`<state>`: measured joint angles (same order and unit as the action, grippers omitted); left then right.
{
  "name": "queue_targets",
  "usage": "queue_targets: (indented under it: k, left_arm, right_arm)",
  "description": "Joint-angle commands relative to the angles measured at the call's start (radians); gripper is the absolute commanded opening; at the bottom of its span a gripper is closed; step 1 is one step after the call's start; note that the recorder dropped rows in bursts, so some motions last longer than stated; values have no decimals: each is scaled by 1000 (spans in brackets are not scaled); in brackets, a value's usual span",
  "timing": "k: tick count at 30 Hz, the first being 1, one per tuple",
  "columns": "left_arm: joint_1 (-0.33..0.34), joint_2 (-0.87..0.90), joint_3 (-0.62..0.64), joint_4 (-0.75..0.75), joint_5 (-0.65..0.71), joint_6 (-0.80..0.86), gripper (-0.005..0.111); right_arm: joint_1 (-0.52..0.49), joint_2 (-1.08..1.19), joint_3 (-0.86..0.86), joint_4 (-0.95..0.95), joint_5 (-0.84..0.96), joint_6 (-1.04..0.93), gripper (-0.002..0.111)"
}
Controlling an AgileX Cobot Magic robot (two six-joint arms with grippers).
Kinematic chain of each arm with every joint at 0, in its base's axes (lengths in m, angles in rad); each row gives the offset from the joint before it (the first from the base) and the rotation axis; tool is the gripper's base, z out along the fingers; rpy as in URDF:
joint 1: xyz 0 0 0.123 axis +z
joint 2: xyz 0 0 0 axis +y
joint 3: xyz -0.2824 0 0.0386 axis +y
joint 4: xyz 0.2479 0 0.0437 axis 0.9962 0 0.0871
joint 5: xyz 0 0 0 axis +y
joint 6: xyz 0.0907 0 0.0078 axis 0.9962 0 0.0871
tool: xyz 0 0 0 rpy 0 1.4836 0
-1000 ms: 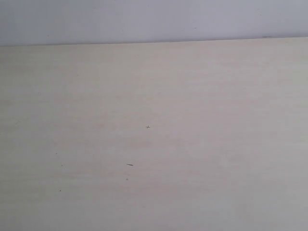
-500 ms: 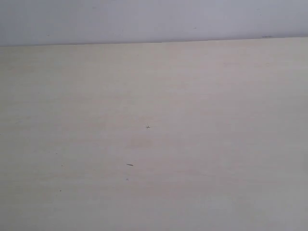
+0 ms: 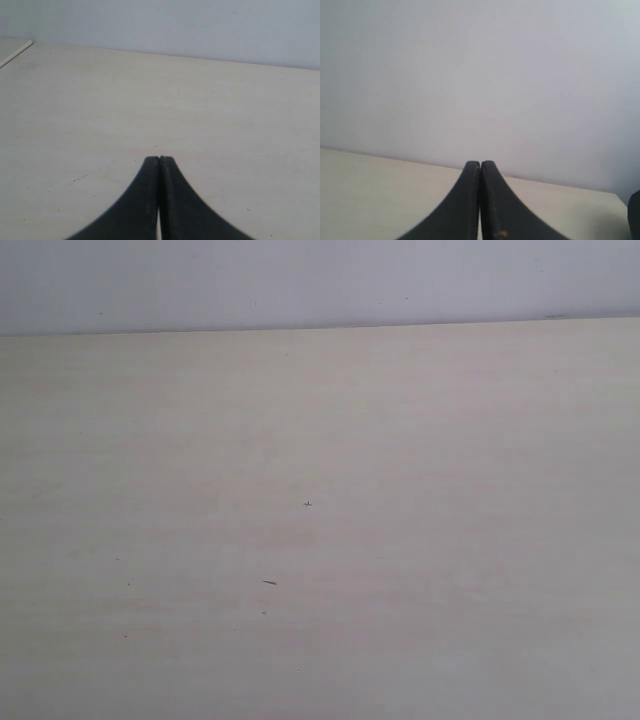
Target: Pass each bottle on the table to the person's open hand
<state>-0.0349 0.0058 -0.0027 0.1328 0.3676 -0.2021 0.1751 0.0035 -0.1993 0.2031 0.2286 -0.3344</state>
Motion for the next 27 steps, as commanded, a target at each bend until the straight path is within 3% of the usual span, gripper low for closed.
queue_targets:
  k: [1,9,17,27]
  left_arm:
    - [2,-6,3,0,-10,-10,0]
    - [2,-6,3,0,-10,-10,0]
    - [2,-6,3,0,-10,-10,0]
    - [2,-6,3,0,-10,-10,0]
  right_arm:
    - [-11,-3,23,17,-20,-1,0]
    - [-30,-3,125,31,-20,80,0]
    - [-32,-3,199,-333,-43,502,0]
    - [-32,-3,199,-336,58,486,0]
